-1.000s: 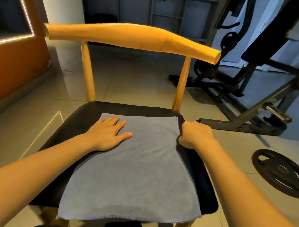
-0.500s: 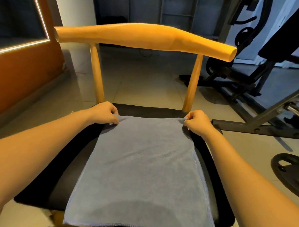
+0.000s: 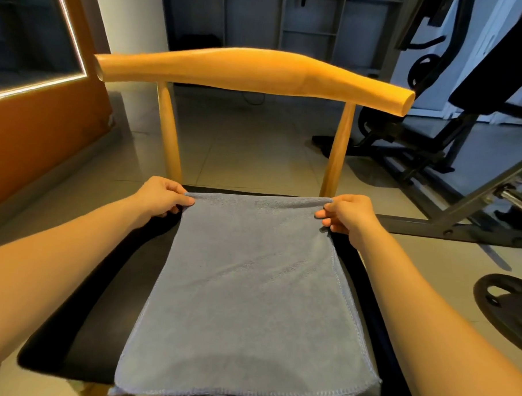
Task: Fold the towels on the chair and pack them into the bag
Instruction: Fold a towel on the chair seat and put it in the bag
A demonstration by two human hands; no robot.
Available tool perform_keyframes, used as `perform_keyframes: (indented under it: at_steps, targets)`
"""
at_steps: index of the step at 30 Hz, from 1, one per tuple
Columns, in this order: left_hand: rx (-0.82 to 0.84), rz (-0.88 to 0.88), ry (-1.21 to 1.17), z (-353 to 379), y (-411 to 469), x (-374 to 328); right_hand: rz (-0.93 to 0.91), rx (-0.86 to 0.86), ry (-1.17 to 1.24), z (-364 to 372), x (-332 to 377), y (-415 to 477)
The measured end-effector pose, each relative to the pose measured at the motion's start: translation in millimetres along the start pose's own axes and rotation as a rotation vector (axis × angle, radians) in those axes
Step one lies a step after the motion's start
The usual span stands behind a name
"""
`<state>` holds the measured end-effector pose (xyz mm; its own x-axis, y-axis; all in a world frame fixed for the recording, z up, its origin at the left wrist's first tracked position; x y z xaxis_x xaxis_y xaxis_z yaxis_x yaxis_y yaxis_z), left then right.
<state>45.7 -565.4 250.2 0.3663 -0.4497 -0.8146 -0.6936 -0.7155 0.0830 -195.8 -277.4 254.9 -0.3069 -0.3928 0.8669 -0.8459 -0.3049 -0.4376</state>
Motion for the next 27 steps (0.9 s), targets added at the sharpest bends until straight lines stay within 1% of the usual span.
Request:
perform_keyframes:
  at_steps: [3, 6, 10, 13, 17, 21, 24, 27]
  targets:
    - [-0.117, 0.086, -0.03, 0, -6, -1, -0.078, -0.011, 0.051, 6, -2, -6]
    - [-0.178, 0.128, -0.074, 0, -12, -4, -0.113, 0.013, 0.052, 9, -6, -13]
    - [-0.249, 0.192, -0.113, -5, -25, -16, -0.16, -0.013, 0.047, -3, -4, -24]
    - [-0.219, 0.23, -0.167, -18, -46, -31, -0.188, -0.022, 0.036, -18, 4, -39]
    - [-0.169, 0.307, -0.235, -31, -87, -47, -0.221, 0.028, 0.028, -39, 3, -68]
    - [-0.152, 0.368, -0.272, -35, -130, -49, -0.145, 0.065, 0.054, -57, -9, -104]
    - [-0.12, 0.414, -0.284, -32, -166, -41, -0.106, 0.102, -0.025, -71, -24, -130]
    - [-0.06, 0.426, -0.236, -24, -201, -28, -0.052, 0.137, -0.095, -81, -45, -149]
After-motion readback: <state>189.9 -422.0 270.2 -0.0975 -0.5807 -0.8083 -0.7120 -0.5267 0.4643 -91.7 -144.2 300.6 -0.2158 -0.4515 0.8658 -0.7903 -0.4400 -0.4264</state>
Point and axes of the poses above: each hand's wrist, its own y-axis towards the middle knuckle, its own z-axis out of the palm, x = y × z, the point moved 1 cm from there along y, towards the middle knuckle, and after that the axes turned 15 degrees about z, right-handed, at the moved point
